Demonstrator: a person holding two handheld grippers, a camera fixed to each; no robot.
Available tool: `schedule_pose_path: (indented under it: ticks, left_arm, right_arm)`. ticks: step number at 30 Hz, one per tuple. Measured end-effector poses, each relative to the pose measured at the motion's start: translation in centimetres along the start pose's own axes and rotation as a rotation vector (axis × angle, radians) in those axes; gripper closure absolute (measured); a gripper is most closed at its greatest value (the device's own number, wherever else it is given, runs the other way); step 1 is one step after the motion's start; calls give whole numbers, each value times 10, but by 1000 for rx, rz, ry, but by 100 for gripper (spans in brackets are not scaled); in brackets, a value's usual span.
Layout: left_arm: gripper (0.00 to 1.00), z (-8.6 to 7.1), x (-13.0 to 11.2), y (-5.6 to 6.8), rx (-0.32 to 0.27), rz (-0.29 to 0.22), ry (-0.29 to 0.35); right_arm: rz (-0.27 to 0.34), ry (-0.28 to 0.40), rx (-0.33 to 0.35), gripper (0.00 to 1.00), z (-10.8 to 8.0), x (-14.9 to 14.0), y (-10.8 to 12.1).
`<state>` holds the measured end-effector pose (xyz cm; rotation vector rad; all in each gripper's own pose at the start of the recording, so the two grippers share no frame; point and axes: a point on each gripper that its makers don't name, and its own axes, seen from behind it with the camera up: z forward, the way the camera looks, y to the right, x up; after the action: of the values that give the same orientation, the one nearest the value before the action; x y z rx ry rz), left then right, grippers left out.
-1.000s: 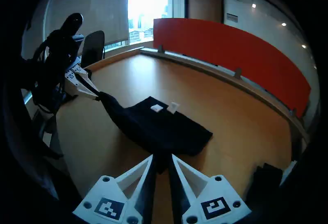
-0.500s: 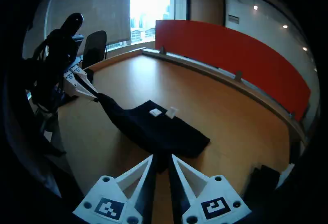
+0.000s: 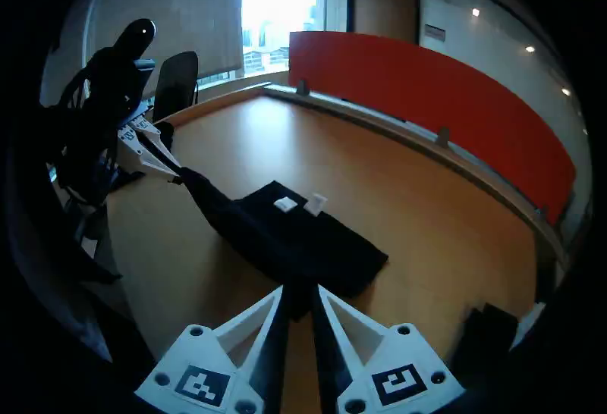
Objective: Fold towel
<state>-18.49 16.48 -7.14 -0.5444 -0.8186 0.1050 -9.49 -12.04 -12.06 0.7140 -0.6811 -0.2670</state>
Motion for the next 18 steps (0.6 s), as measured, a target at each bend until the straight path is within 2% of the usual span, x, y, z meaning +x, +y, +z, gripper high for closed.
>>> schedule_pose_path:
  ticks: [9, 12, 18]
  left_arm:
    - [89, 21, 12, -12, 16, -27, -12]
    - [89, 33, 17, -20, 38, -21, -17]
    - [89, 53, 24, -28, 60, 6, -37]
  right_arm:
    - [0, -26, -11, 82, 22, 0, 23]
    - [8, -33, -5, 82, 32, 1, 30]
    - [15, -49, -13, 82, 48, 0, 47]
